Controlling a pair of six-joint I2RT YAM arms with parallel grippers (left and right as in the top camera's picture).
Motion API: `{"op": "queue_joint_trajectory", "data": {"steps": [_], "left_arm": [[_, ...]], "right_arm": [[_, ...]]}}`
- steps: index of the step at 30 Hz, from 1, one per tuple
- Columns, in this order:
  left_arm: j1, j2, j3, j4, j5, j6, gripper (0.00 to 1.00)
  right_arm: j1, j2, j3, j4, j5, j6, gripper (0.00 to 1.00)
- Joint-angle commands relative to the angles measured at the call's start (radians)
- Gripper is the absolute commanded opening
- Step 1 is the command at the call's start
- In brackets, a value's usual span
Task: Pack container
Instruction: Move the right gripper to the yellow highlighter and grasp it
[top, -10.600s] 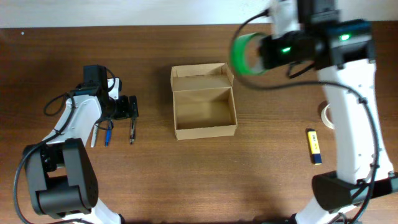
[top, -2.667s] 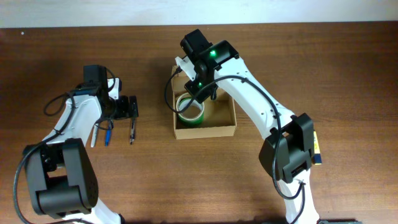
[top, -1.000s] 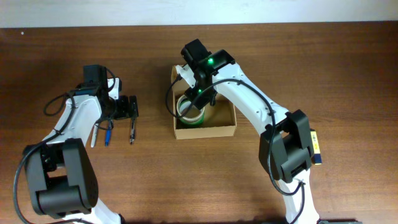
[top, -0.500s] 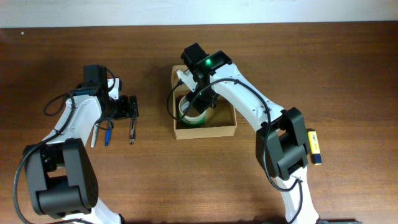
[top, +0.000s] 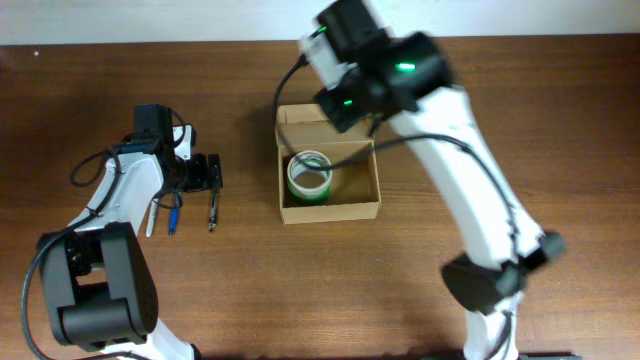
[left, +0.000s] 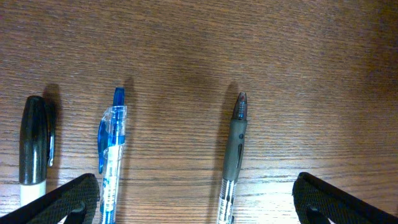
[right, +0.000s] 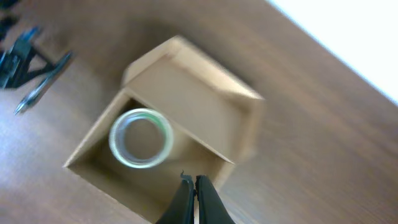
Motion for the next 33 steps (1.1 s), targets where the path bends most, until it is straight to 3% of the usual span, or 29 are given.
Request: {"op": "queue_joint_trajectory", "data": {"steps": [1,9,16,24,26,28,33], "left_arm": [[0.003,0.005,0.012,0.0,0.01,0.015,0.99],[0.003,0.005,0.012,0.0,0.01,0.016,0.99],[0.003,0.005,0.012,0.0,0.01,0.016,0.99],[0.003,0.005,0.012,0.0,0.01,0.016,0.99],[0.003,0.005,0.012,0.0,0.01,0.016,0.99],[0.003,0.005,0.012,0.0,0.01,0.016,0.99],[0.003,0.005,0.012,0.0,0.01,0.016,0.99]], "right_arm": [[-0.1,-0.09,-0.008,-0.003,0.093,0.047,0.04],[-0.331,-0.393,-0.173,0.063,0.032,0.077,0.04],[-0.458,-0.702,-0.561,0.168,0.084,0.082,0.04],[-0.581,-0.749,-0.999,0.203,0.1,0.094,0.04],[-0.598,-0.738,-1.099,0.266,0.099,0.06,0.23],[-0.603,-0.722,-1.193,0.332,0.1,0.009,0.28],[-0.603,-0.654,-1.368,0.466,0.1,-0.072,0.51]]}}
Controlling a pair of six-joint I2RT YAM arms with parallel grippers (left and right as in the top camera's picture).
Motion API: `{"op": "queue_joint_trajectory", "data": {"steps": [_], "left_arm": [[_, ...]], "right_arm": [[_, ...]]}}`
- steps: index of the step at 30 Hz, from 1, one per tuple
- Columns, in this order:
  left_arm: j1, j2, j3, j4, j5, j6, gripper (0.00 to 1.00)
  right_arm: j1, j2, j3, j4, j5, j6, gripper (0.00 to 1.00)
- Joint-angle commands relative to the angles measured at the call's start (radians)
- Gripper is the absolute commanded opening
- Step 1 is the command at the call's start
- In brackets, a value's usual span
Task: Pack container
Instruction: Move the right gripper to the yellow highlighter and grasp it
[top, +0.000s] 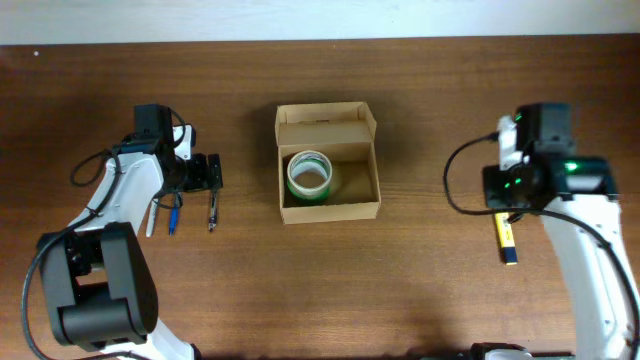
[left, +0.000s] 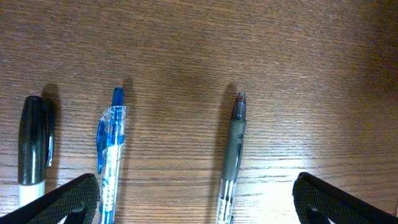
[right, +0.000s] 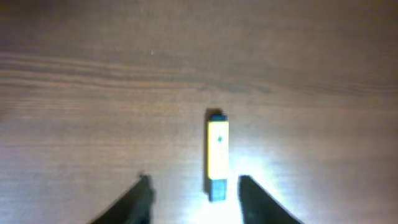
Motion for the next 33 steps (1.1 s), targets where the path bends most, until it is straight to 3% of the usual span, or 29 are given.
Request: {"op": "queue_joint_trajectory", "data": {"steps": [1,7,16,23,28,33], "left_arm": [[0.003,0.005,0.012,-0.001,0.008,0.016,0.99],[0.003,0.005,0.012,-0.001,0.008,0.016,0.99],[0.003,0.005,0.012,-0.001,0.008,0.016,0.99],[0.003,0.005,0.012,-0.001,0.008,0.016,0.99],[0.003,0.005,0.012,-0.001,0.008,0.015,0.99],[0.003,0.005,0.012,-0.001,0.008,0.016,0.99]], "right_arm": [[-0.01,0.042,-0.078,0.044,0.012,-0.082,0.53],[-0.064,0.172,-0.09,0.081,0.01,-0.089,0.66],[-0.257,0.322,-0.09,0.095,-0.126,-0.114,0.75],[-0.275,0.331,-0.09,0.084,-0.116,-0.13,0.75],[-0.275,0.369,-0.091,0.079,-0.096,-0.111,0.66],[-0.274,0.42,-0.091,0.092,-0.094,-0.103,0.63]]}}
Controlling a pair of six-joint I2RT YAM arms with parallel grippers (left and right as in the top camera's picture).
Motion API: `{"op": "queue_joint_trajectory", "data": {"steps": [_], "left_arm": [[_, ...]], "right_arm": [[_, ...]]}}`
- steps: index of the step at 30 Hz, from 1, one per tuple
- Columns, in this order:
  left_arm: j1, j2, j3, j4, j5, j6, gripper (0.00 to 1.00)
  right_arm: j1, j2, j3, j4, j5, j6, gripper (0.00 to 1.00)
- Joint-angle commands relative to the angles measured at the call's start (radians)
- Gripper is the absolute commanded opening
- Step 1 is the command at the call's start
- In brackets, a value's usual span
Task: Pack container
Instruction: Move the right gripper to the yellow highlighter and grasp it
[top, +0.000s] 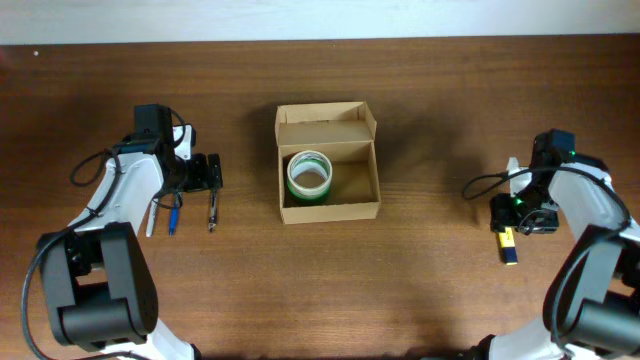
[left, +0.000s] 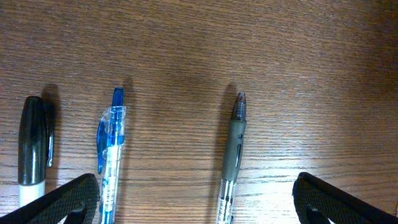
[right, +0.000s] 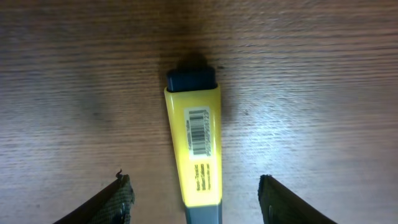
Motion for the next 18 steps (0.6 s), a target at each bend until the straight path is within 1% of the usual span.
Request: {"op": "queue_joint_trajectory", "data": {"steps": [1,6,8,11,12,13,14,15,16,18], "left_arm": [[0.003,0.005,0.012,0.0,0.007,0.016,0.99],[0.003,0.005,0.012,0.0,0.007,0.016,0.99],[0.003,0.005,0.012,0.0,0.007,0.016,0.99],[0.003,0.005,0.012,0.0,0.007,0.016,0.99],[0.003,0.005,0.012,0.0,0.007,0.016,0.99],[0.003,0.005,0.012,0.0,0.007,0.016,0.99],[0.003,0.005,0.012,0.0,0.007,0.016,0.99],[0.003,0.005,0.012,0.0,0.007,0.015,0.99],[0.003,0.005,0.012,0.0,0.007,0.015,0.99],[0.003,0.005,0.012,0.0,0.007,0.015,0.99]], "right_arm": [[0.002,0.044,-0.01,0.009,0.005,0.01,0.63],[0.006,0.083,-0.01,0.02,0.005,0.023,0.61],[0.006,0.098,-0.01,0.028,0.005,0.037,0.58],[0.007,0.128,-0.011,0.034,0.005,0.044,0.49],[0.006,0.135,-0.011,0.034,0.005,0.047,0.44],[0.006,0.143,-0.011,0.035,0.004,0.053,0.33],[0.007,0.149,-0.011,0.041,0.003,0.063,0.14],[0.007,0.15,-0.011,0.043,-0.002,0.065,0.06],[0.007,0.15,-0.011,0.047,-0.003,0.076,0.04],[0.012,0.15,-0.002,0.048,-0.029,0.097,0.04]]}}
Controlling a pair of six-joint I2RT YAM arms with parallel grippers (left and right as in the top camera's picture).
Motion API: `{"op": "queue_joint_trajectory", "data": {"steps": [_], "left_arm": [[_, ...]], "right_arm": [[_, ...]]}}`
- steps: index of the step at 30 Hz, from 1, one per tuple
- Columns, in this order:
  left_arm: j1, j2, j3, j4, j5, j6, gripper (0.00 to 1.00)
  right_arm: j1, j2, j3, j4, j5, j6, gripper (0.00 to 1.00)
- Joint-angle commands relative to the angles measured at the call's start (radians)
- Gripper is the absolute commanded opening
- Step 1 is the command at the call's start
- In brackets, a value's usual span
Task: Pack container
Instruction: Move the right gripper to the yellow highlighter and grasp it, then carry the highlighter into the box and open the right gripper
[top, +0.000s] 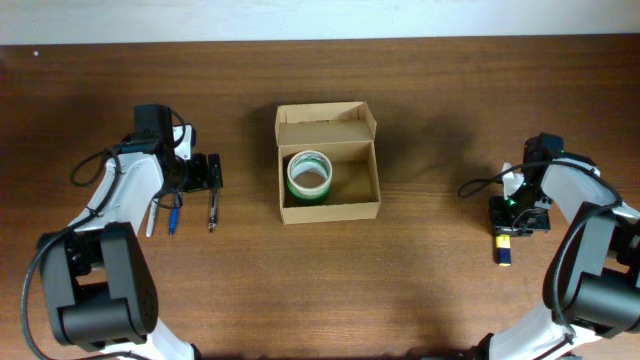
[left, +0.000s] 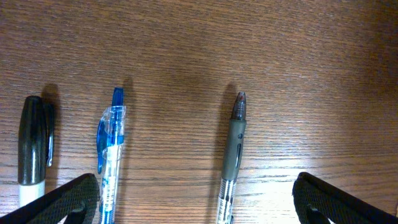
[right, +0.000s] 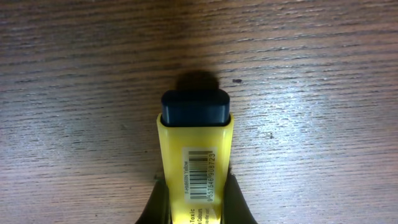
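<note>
An open cardboard box stands mid-table with a green-and-white tape roll inside. At the right, my right gripper is shut on a yellow highlighter with a dark cap that lies on the table; its fingers press both sides. At the left, my left gripper hangs open over a grey pen, with a blue pen and a black marker beside it.
The wooden table ends at a pale strip along the far side. The box's back flap stands up. The pens lie just left of the box.
My right gripper was open around the yellow highlighter and is now shut on it, lower and closer to it. The left arm has not moved.
My right gripper was shut over the box holding the tape roll. Then it was at the right side, open above the yellow highlighter. It then straddled the highlighter, and now grips it. The left gripper stayed open over the pens throughout.
</note>
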Motion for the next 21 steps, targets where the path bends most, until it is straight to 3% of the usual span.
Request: {"op": "queue_joint_trajectory", "data": {"steps": [1,6,11,15,21], "left_arm": [[0.003,0.005,0.011,0.0,0.007,0.015,0.99],[0.003,0.005,0.011,0.0,0.007,0.016,0.99],[0.003,0.005,0.011,0.0,0.008,0.016,0.99],[0.003,0.005,0.011,0.0,0.008,0.016,0.99],[0.003,0.005,0.011,0.0,0.007,0.015,0.99]], "right_arm": [[0.013,0.048,0.003,0.019,-0.059,0.041,0.04],[0.065,0.047,0.153,-0.083,-0.258,0.041,0.04],[0.172,0.047,0.52,-0.336,-0.403,0.046,0.04],[0.306,0.047,0.869,-0.504,-0.407,0.048,0.04],[0.592,0.047,1.201,-0.593,-0.311,-0.153,0.04]]}}
